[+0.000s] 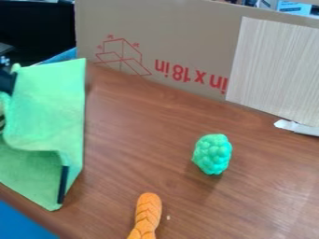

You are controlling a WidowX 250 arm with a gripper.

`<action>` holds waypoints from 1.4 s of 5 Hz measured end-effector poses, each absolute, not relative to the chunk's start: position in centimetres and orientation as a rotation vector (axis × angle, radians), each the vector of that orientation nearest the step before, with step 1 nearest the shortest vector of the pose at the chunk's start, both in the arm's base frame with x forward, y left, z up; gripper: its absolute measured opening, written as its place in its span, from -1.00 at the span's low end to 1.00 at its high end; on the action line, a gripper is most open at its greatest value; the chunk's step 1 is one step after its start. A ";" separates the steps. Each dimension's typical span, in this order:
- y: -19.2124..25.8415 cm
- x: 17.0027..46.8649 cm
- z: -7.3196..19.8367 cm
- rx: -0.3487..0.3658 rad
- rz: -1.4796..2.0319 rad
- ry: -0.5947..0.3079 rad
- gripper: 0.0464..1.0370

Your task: Fold the cloth from bottom to top left

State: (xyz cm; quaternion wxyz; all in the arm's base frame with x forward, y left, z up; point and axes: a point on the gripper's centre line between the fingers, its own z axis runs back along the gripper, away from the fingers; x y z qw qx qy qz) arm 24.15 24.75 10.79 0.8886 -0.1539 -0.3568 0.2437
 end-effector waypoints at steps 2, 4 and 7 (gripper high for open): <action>28.6 22.7 10.8 -0.311 0.532 -0.744 -0.98; 28.5 20.0 11.3 -0.400 0.539 -0.737 -0.98; 31.0 18.6 10.4 -0.339 0.577 -0.721 -0.63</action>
